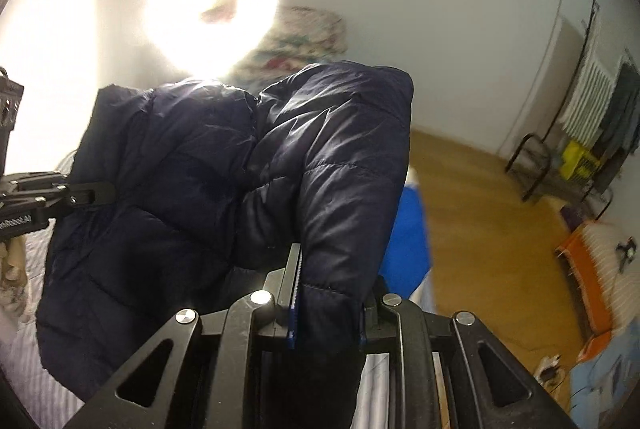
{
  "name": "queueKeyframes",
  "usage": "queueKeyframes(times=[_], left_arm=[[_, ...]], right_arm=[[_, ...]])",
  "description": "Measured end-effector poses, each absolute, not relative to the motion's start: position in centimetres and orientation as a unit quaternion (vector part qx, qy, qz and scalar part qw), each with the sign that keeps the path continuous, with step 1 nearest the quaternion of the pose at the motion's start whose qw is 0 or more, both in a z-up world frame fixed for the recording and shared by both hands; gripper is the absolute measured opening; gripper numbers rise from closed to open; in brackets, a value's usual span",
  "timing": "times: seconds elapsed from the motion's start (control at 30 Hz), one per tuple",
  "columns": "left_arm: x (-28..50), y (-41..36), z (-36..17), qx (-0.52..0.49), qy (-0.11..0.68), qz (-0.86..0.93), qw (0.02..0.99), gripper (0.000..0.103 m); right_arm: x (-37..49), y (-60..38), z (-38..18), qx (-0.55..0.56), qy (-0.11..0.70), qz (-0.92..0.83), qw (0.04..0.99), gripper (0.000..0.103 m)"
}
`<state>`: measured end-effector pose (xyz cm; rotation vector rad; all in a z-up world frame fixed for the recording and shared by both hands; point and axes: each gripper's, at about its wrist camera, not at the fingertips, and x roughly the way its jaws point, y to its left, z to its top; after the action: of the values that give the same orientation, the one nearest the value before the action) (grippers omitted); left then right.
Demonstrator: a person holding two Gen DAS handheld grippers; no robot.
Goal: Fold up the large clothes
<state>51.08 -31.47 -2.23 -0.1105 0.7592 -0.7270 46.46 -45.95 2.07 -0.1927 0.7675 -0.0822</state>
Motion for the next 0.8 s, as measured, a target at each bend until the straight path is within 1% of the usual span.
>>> queueKeyframes(times=[0.2, 0.37, 0.5, 0.63, 0.7, 0.73, 0.77, 0.8], left_arm=[[56.1, -35.3, -1.1, -0.051, 0.341, -0.344, 0.873, 0.015], [58.9, -37.4, -1.3, -0.044, 0.326, -0.334, 0.883, 0.015], [62.0, -38.5, -3.0, -0.053, 0.335, -0.324, 0.883, 0.015], [63.5, -39.3, -5.8, -0.035, 0.346, -0.297, 0.889, 0.016], [65.0, -40.2, -8.3, -0.002, 0.372, -0.263, 0.890, 0.018], [65.5, -40.4, -9.2, 0.003, 0.388, -0.253, 0.886, 0.021], [66.3, -40.1, -10.5, -0.004, 0.405, -0.243, 0.881, 0.026], [66.7, -39.5, -11.4, -0.020, 0.411, -0.240, 0.879, 0.030]], right_arm=[[51.3, -48.0, 2.8, -0.115, 0.355, -0.071, 0.925, 0.019], [55.9, -48.8, 2.3, -0.132, 0.344, -0.093, 0.925, 0.019], [58.2, -49.7, 1.0, -0.134, 0.346, -0.102, 0.923, 0.019], [60.5, -50.2, -2.2, -0.146, 0.361, -0.109, 0.914, 0.019], [61.9, -50.4, -4.1, -0.161, 0.380, -0.122, 0.903, 0.023], [62.7, -50.9, -5.3, -0.171, 0.395, -0.134, 0.892, 0.029], [63.1, -51.2, -6.2, -0.182, 0.403, -0.154, 0.883, 0.036], [63.4, -51.9, -6.9, -0.189, 0.406, -0.174, 0.877, 0.040]])
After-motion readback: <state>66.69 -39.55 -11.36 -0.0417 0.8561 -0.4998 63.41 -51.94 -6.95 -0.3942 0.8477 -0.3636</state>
